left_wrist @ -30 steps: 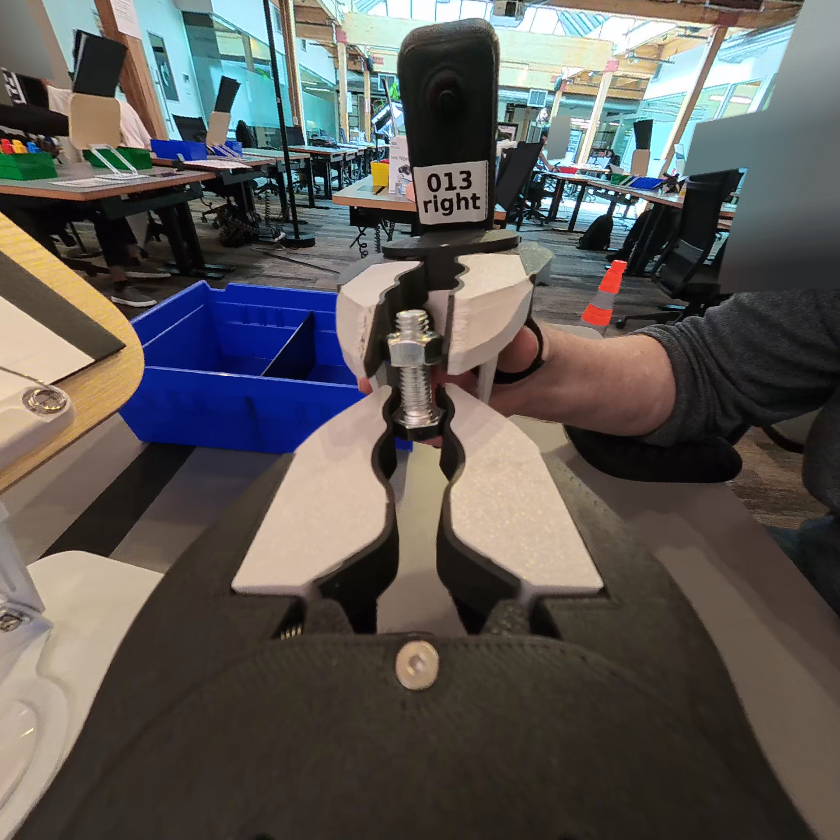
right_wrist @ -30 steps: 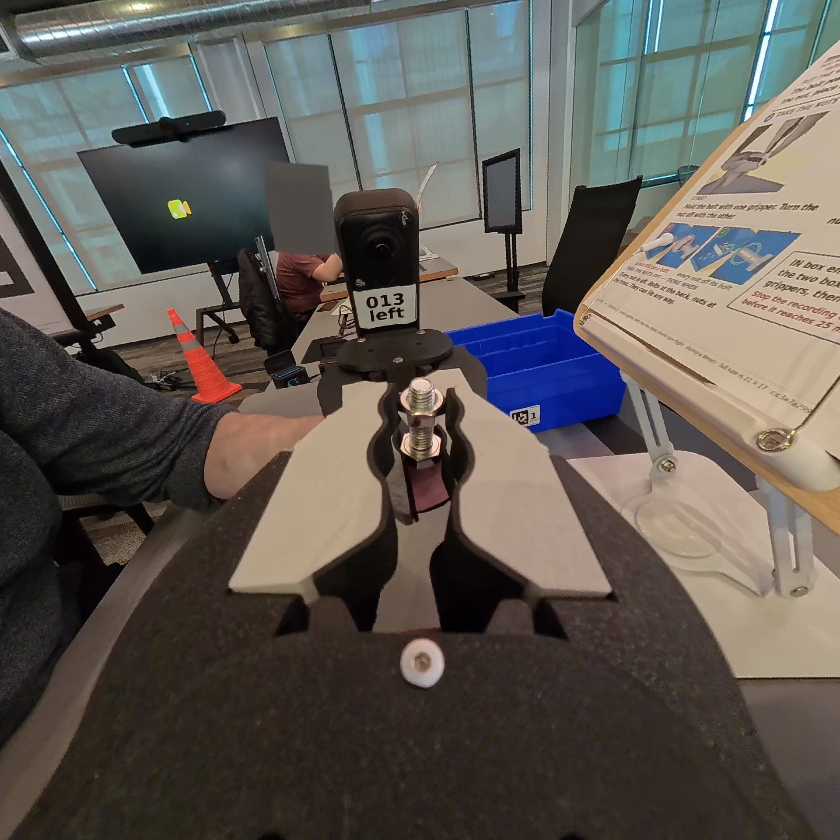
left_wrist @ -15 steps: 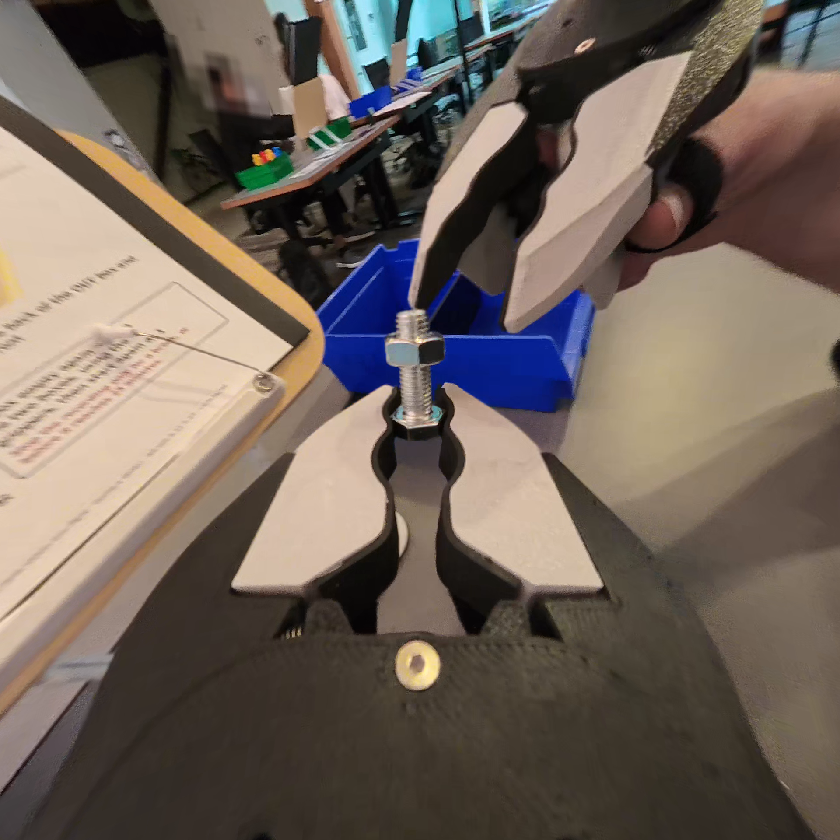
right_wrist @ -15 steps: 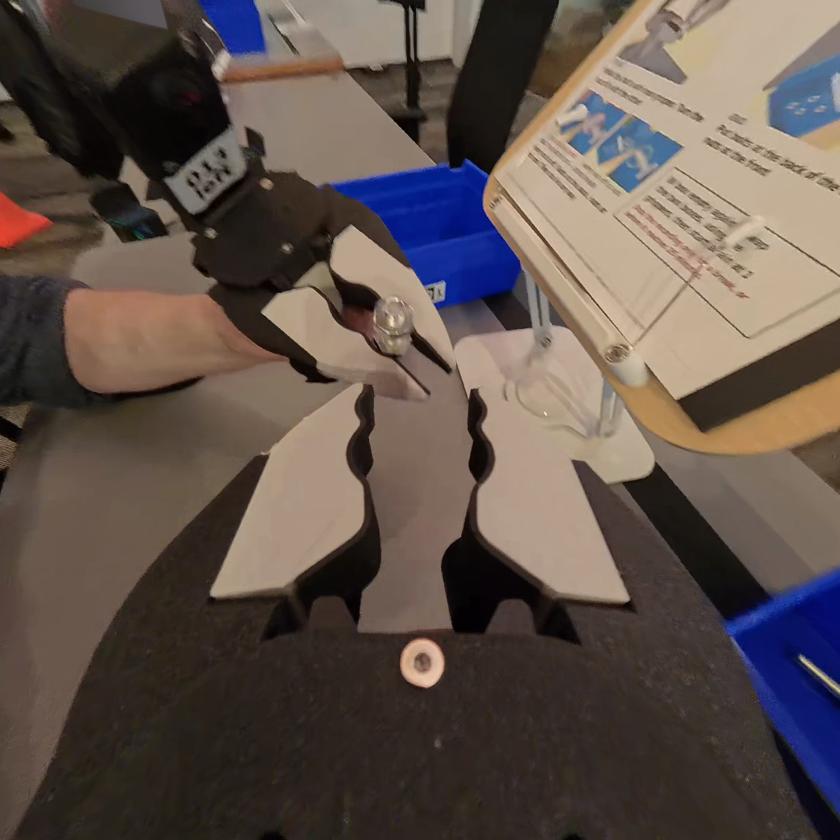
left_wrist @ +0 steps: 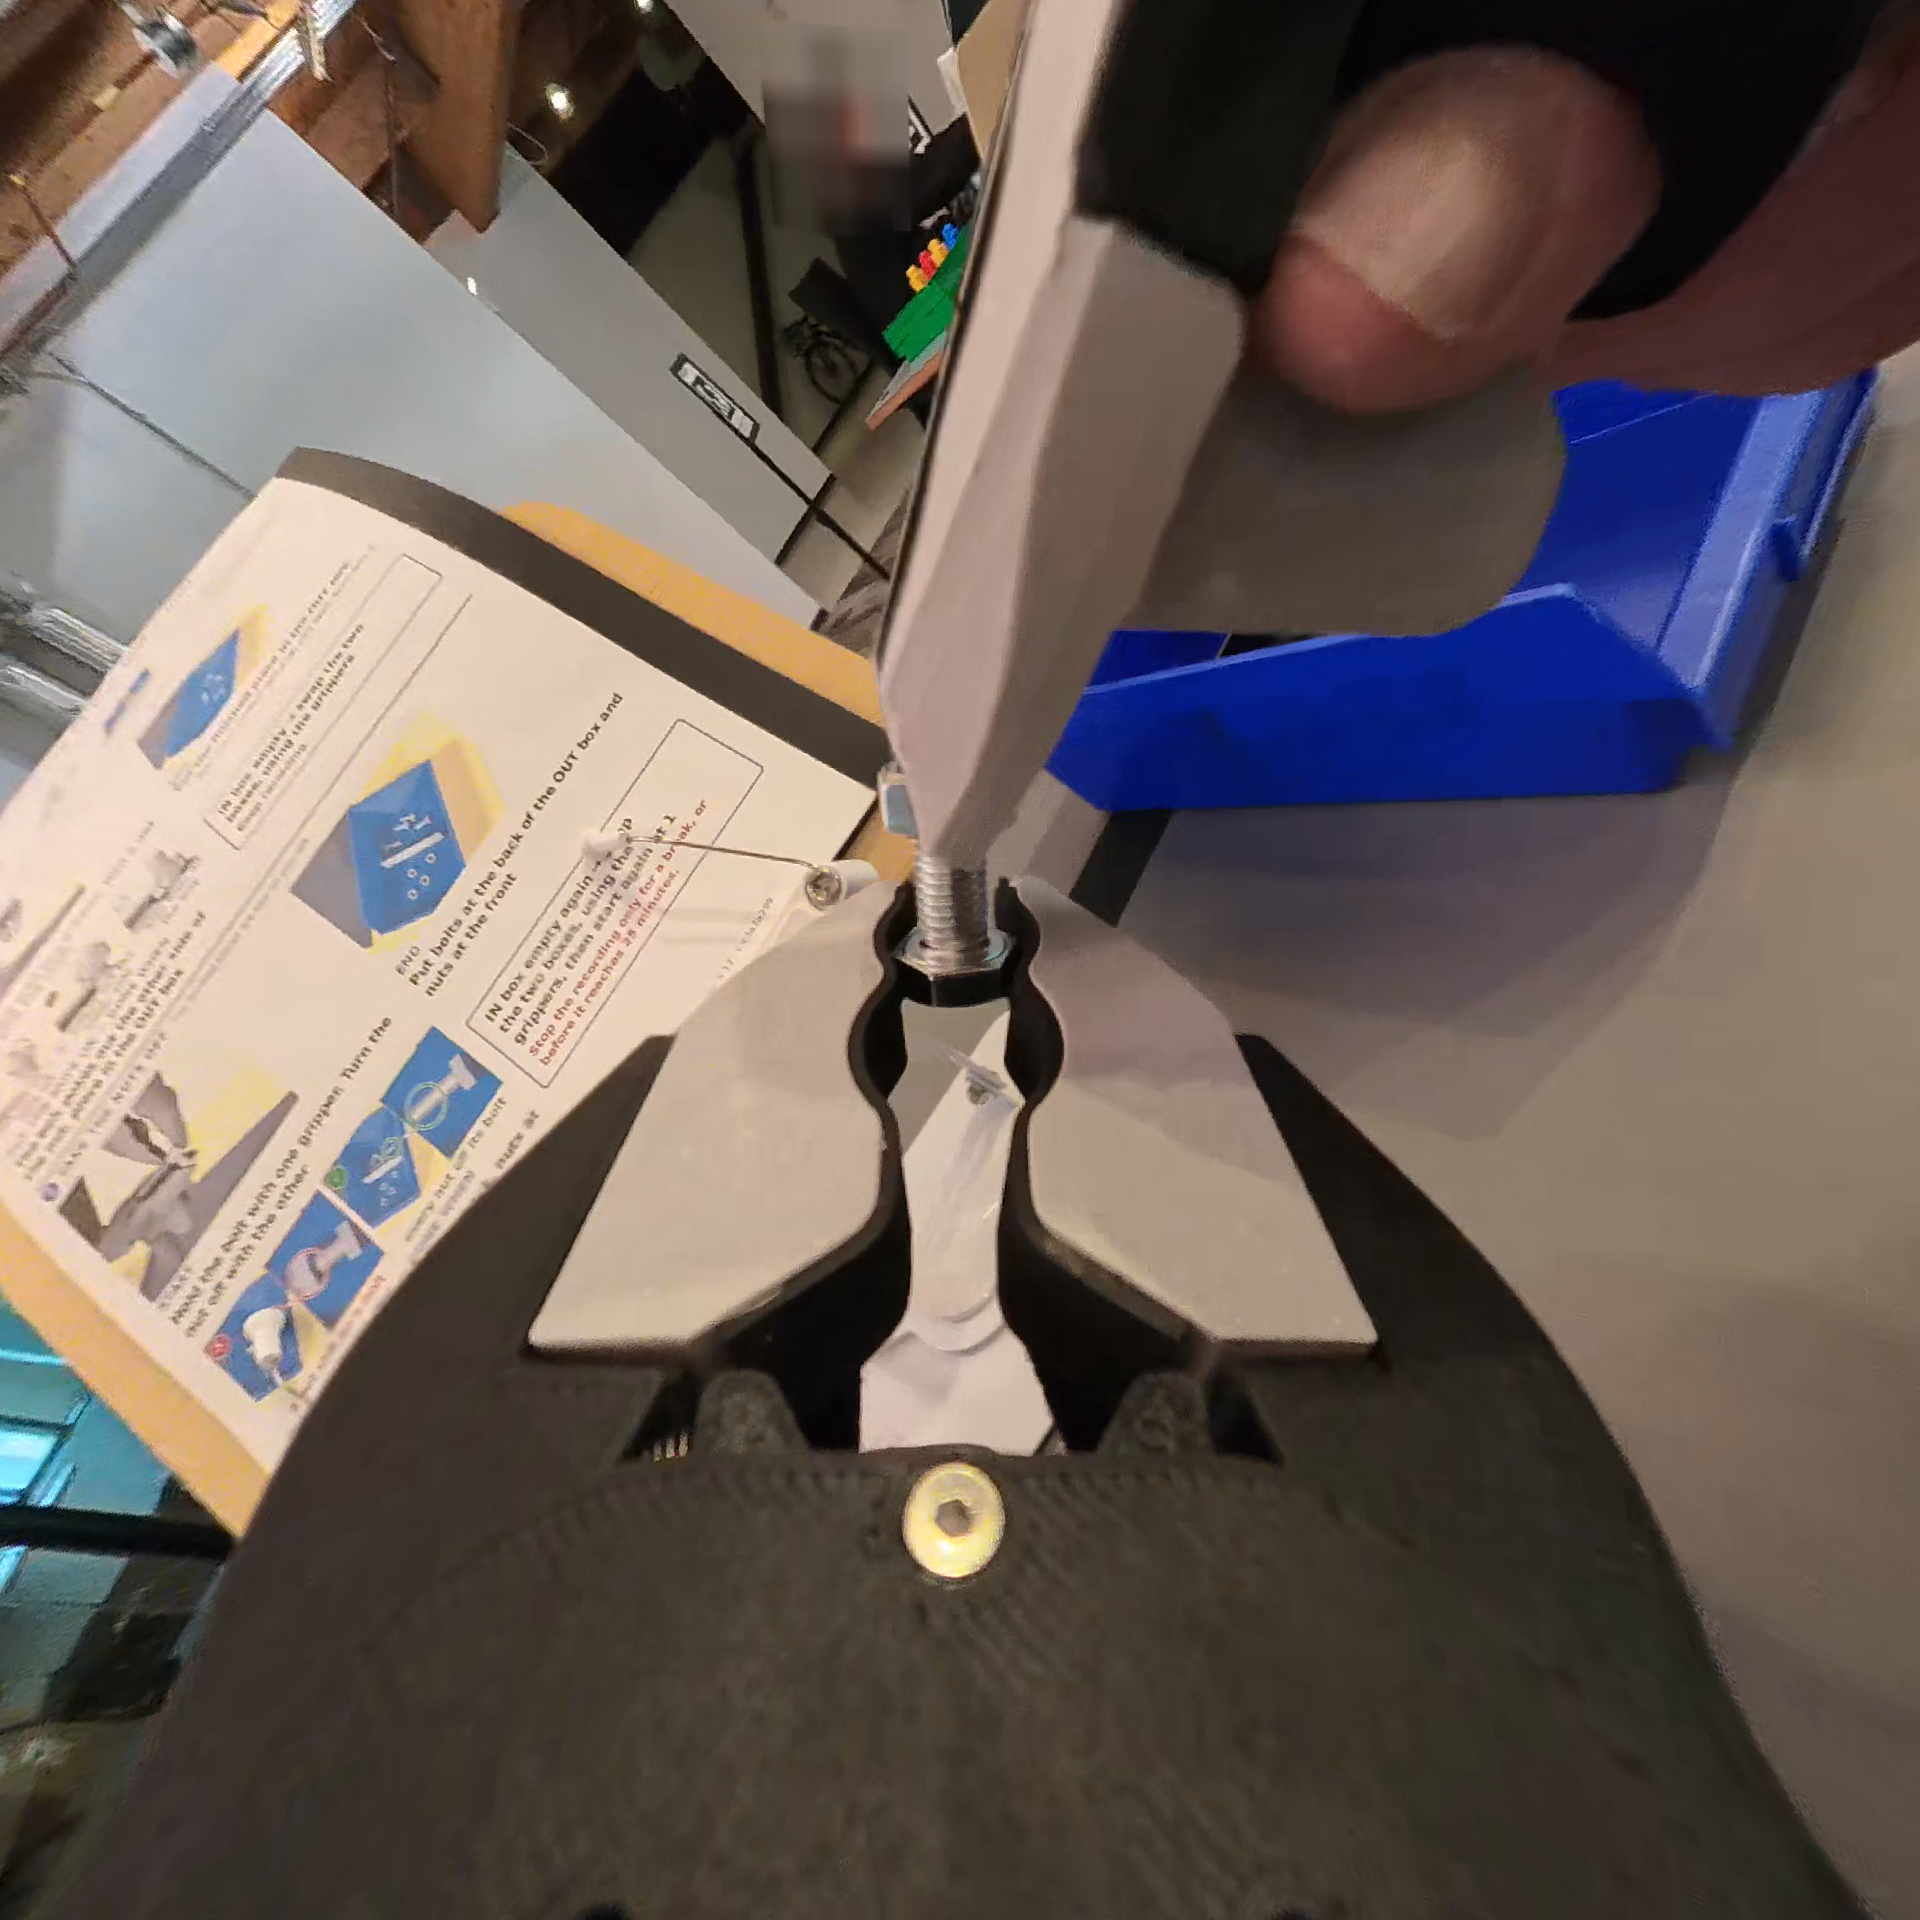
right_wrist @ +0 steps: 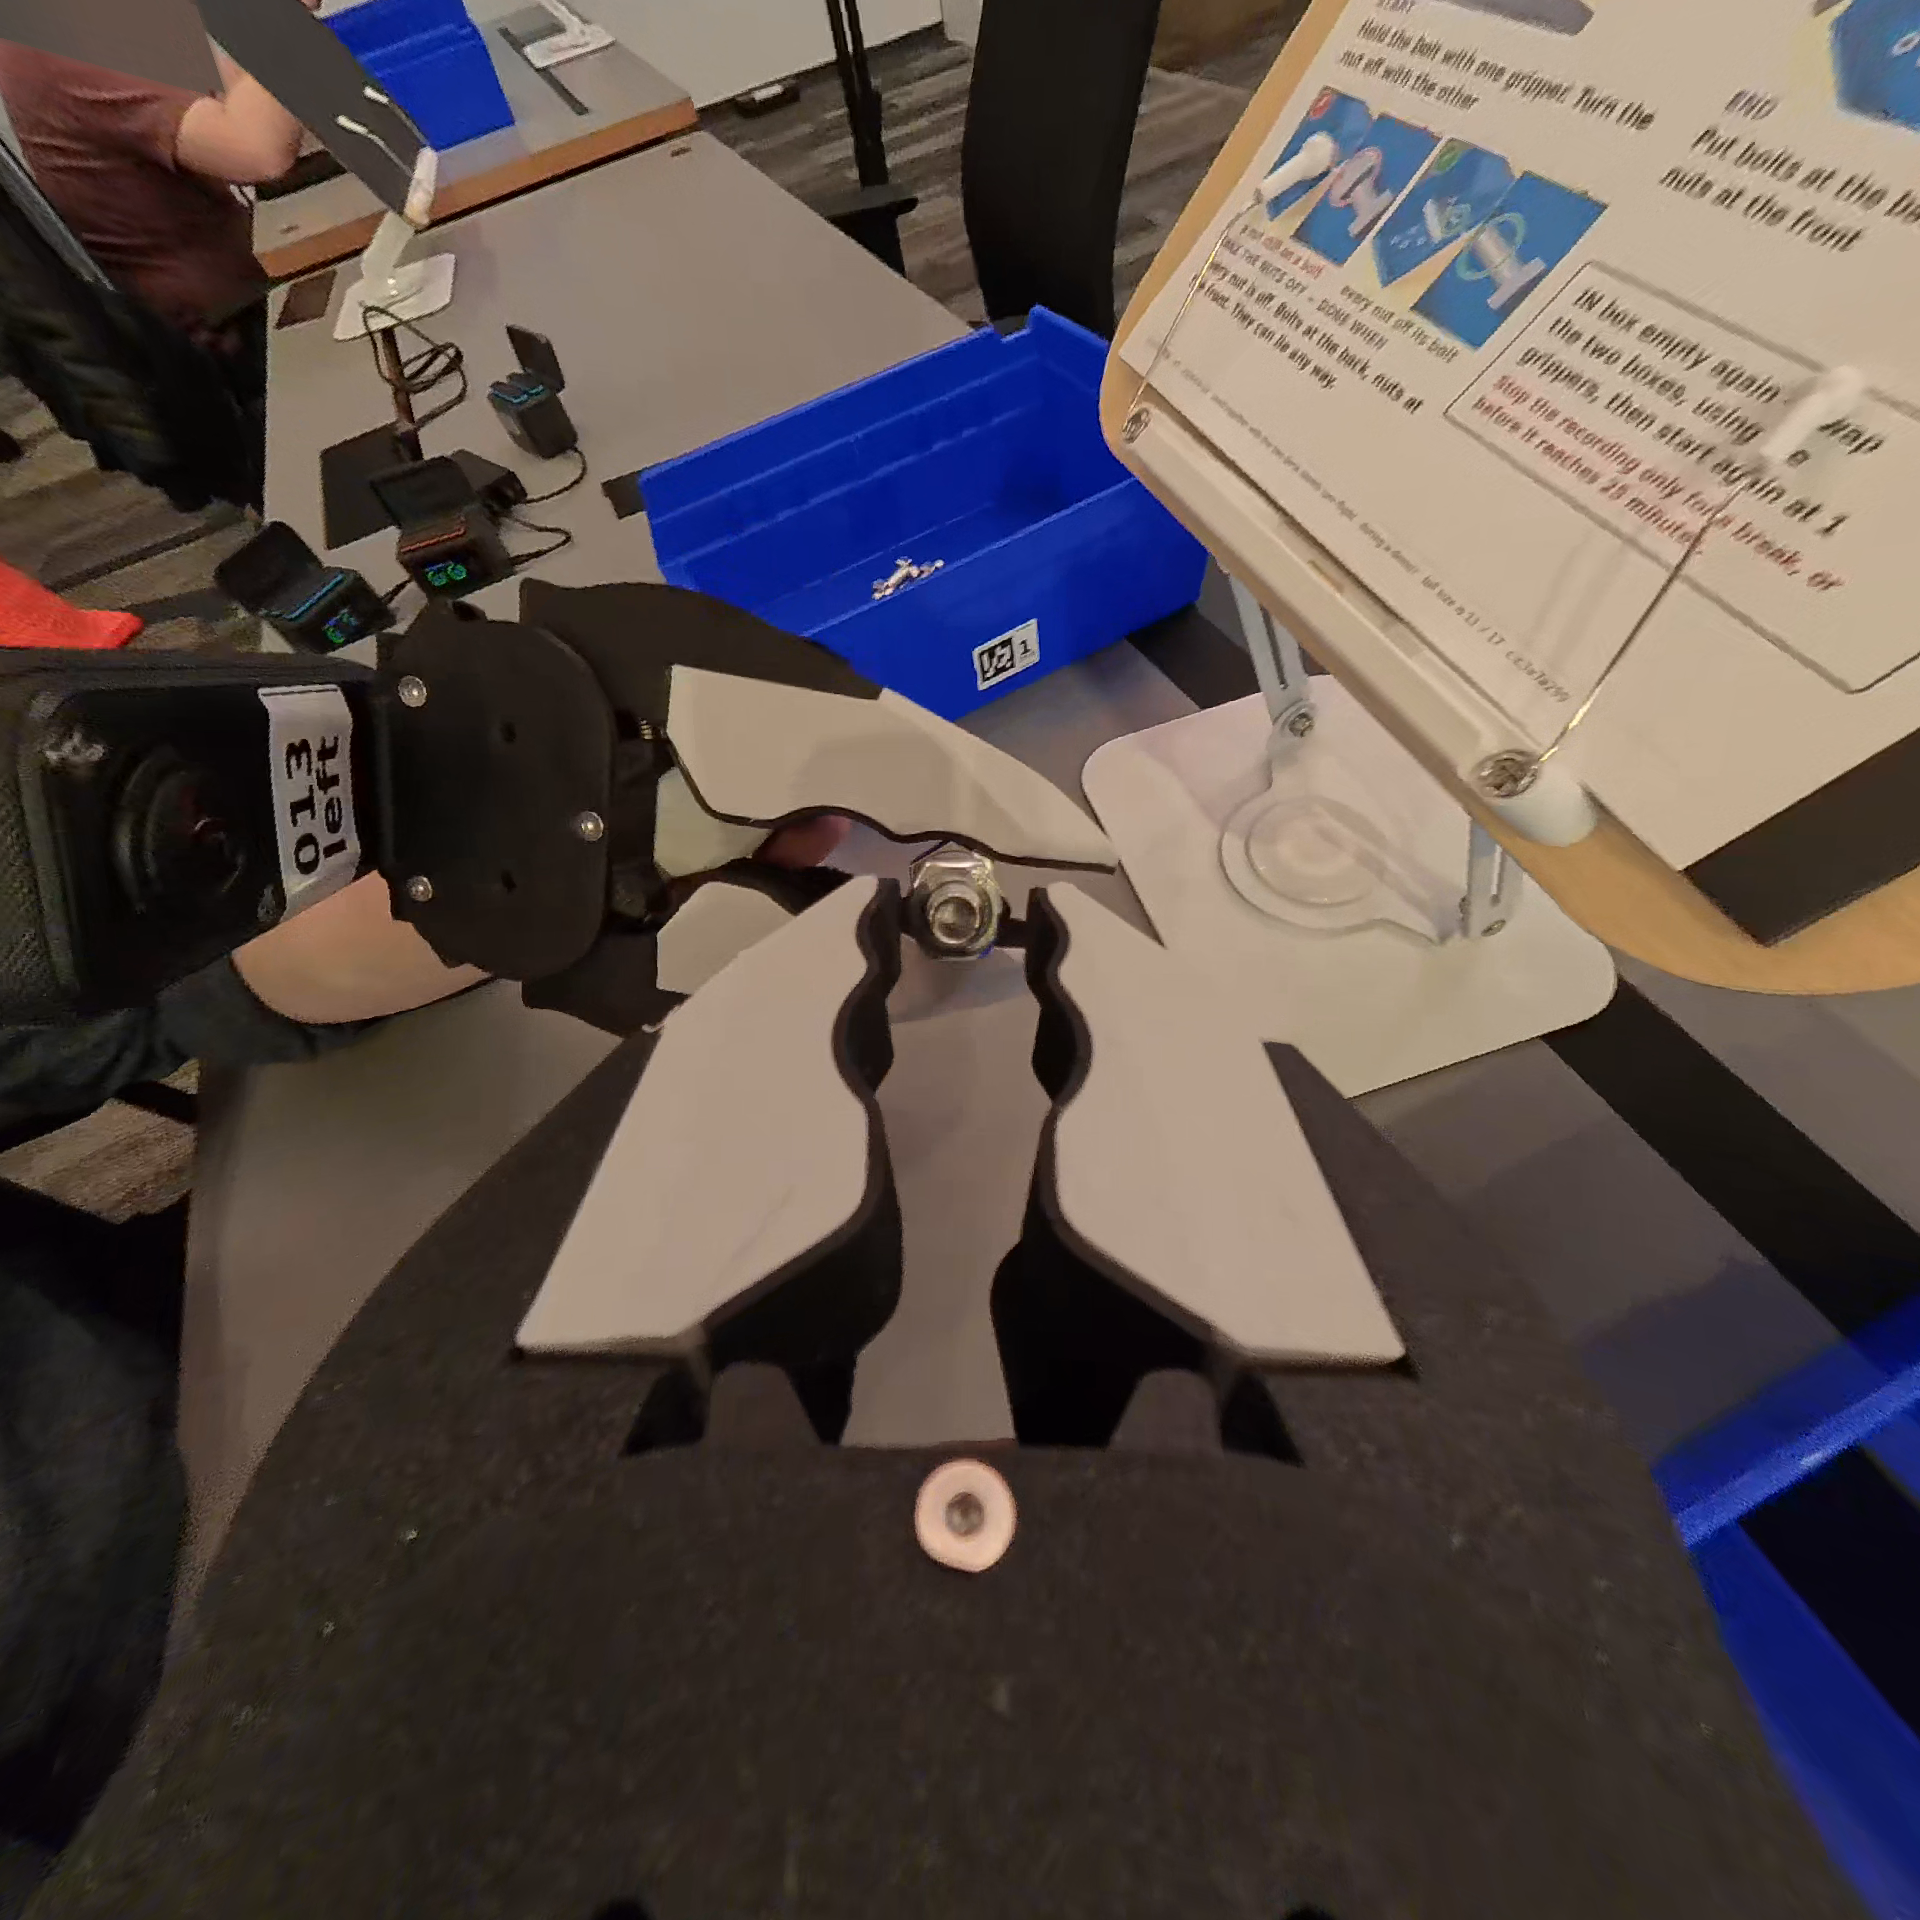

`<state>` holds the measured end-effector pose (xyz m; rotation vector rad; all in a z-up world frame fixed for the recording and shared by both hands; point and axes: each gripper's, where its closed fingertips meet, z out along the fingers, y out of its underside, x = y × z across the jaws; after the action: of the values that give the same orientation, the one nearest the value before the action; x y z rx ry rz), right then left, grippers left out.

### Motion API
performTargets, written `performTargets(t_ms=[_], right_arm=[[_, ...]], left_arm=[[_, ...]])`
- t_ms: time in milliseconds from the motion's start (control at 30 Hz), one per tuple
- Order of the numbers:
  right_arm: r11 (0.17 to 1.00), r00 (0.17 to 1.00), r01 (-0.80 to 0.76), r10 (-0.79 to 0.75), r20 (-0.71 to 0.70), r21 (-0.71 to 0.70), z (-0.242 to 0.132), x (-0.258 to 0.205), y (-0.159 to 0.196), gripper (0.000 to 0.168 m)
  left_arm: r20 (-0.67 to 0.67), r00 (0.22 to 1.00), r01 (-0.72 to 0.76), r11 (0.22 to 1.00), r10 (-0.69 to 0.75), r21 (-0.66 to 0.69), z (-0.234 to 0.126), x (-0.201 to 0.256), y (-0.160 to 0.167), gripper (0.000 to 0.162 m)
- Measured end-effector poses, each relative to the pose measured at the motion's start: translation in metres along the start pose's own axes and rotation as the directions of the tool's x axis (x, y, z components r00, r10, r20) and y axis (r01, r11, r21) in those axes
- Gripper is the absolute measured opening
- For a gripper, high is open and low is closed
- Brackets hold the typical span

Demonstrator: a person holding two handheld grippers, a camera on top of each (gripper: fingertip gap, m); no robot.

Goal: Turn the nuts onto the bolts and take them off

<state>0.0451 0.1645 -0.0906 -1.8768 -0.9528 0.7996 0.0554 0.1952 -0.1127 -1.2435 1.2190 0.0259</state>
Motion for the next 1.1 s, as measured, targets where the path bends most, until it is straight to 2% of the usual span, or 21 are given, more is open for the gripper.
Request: performTargets(t_ms=[133, 233, 333, 433, 533, 567, 600, 700, 767, 800, 833, 933, 1033, 1100], right_arm=[[1.0, 1.0, -0.006, 0.005, 0.023, 0.016, 0.001, -0.004, 0.001, 0.02], [0.997, 0.997, 0.076, -0.076, 0.025, 0.014, 0.0, -0.006, 0.001, 0.019], [0.97, 0.969, 0.242, -0.24, 0.053, -0.028, -0.003, -0.009, 0.004, 0.019], [0.89, 0.893, 0.443, -0.426, 0.146, -0.11, -0.009, -0.016, 0.012, 0.019], [0.732, 0.745, 0.659, -0.601, 0.29, -0.174, -0.018, -0.029, 0.024, 0.019], [0.666, 0.677, 0.726, -0.647, 0.35, -0.173, -0.021, -0.036, 0.028, 0.019], [0.597, 0.607, 0.785, -0.683, 0.407, -0.168, -0.025, -0.043, 0.033, 0.019], [0.438, 0.47, 0.878, -0.719, 0.512, -0.19, -0.031, -0.053, 0.042, 0.019], [0.375, 0.441, 0.897, -0.724, 0.531, -0.233, -0.03, -0.05, 0.047, 0.019], [0.38, 0.459, 0.888, -0.725, 0.514, -0.257, -0.028, -0.047, 0.047, 0.02], [0.417, 0.497, 0.868, -0.722, 0.481, -0.271, -0.025, -0.045, 0.044, 0.03], [0.605, 0.662, 0.749, -0.676, 0.323, -0.271, -0.023, -0.034, 0.028, 0.039], [0.811, 0.865, 0.499, -0.486, 0.123, -0.305, -0.023, -0.009, 0.022, 0.041], [0.906, 0.951, 0.307, -0.302, 0.062, -0.291, -0.024, -0.001, 0.027, 0.041]], left_arm=[[0.006, 1.0, -0.015, 1.0, 0.015, -0.002, -0.001, 0.0, -0.002, 0.015], [-0.025, 1.0, 0.002, 1.0, -0.002, 0.005, -0.002, 0.002, -0.004, 0.014], [-0.137, 0.988, 0.07, 0.997, -0.067, 0.019, -0.004, 0.011, -0.007, 0.014], [-0.352, 0.925, 0.168, 0.984, -0.14, 0.051, -0.01, 0.03, -0.013, 0.014], [-0.605, 0.768, 0.301, 0.952, -0.21, 0.051, -0.025, 0.055, -0.024, 0.014], [-0.695, 0.682, 0.364, 0.93, -0.228, 0.052, -0.033, 0.064, -0.03, 0.014], [-0.799, 0.554, 0.428, 0.903, -0.234, 0.033, -0.046, 0.074, -0.037, 0.014], [-0.907, 0.374, 0.509, 0.86, -0.192, 0.028, -0.064, 0.089, -0.045, 0.015], [-0.899, 0.396, 0.488, 0.872, -0.188, 0.032, -0.06, 0.095, -0.042, 0.014], [-0.891, 0.41, 0.478, 0.878, -0.196, 0.027, -0.057, 0.096, -0.039, 0.014], [-0.874, 0.439, 0.477, 0.878, -0.209, 0.03, -0.052, 0.093, -0.037, 0.015], [-0.795, 0.557, 0.446, 0.894, -0.243, 0.039, -0.037, 0.08, -0.029, 0.015], [-0.673, 0.691, 0.402, 0.914, -0.263, 0.055, -0.022, 0.065, -0.024, 0.014], [-0.569, 0.784, 0.328, 0.944, -0.25, 0.038, -0.012, 0.059, -0.016, 0.015]])
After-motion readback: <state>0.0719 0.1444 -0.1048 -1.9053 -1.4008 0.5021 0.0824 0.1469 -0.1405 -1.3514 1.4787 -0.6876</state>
